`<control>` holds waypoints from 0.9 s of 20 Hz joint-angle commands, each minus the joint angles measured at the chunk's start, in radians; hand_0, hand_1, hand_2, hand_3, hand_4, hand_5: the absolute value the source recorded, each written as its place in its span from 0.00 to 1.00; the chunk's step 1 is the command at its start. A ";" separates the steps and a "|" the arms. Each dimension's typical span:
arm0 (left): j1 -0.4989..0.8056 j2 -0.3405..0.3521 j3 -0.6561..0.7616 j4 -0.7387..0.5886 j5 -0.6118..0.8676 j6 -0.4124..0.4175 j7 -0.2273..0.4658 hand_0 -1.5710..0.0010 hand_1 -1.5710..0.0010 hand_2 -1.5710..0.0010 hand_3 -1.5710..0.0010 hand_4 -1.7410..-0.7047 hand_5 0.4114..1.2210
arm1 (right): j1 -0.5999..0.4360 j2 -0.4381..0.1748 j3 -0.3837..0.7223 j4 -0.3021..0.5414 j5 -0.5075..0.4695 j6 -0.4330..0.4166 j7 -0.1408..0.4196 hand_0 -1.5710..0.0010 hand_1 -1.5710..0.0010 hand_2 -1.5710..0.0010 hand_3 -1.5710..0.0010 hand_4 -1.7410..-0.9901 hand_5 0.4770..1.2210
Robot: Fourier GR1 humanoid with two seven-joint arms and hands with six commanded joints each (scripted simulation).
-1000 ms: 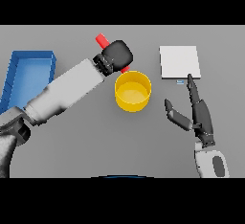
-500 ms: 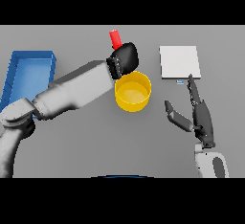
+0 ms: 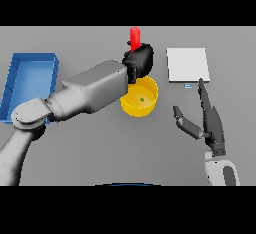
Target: Pick up the red beaker and tilt it to pour out 1 green nut into yellow bowl. Pick up the yellow bowl and place it on the metallic measuring scale.
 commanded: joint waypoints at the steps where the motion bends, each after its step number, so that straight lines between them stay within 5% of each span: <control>1: -0.015 0.001 -0.010 0.007 -0.002 0.004 -0.009 0.00 0.00 0.00 0.00 0.02 1.00 | -0.016 0.004 -0.001 0.011 -0.008 0.004 0.010 1.00 1.00 1.00 1.00 0.78 0.21; 7: -0.197 0.060 -0.001 0.090 0.032 0.037 -0.068 0.00 0.00 0.00 0.00 0.02 1.00 | -0.025 0.011 0.002 0.021 -0.020 0.013 -0.024 1.00 1.00 1.00 1.00 0.78 0.24; 9: -0.246 0.085 0.043 0.148 0.073 0.081 -0.059 0.00 0.00 0.00 0.25 0.01 1.00 | -0.023 -0.005 -0.005 0.019 -0.018 0.014 -0.034 1.00 1.00 1.00 1.00 0.77 0.25; 15: -0.359 0.174 0.354 0.421 0.406 0.105 0.010 0.00 0.00 0.00 0.07 0.01 1.00 | -0.043 0.006 0.006 0.038 0.007 -0.002 -0.013 1.00 1.00 1.00 1.00 0.79 0.22; 18: -0.337 0.245 0.526 0.514 0.624 0.148 0.078 0.00 0.00 0.00 0.11 0.00 1.00 | -0.054 0.006 0.010 0.048 0.023 -0.014 -0.016 1.00 1.00 1.00 1.00 0.80 0.21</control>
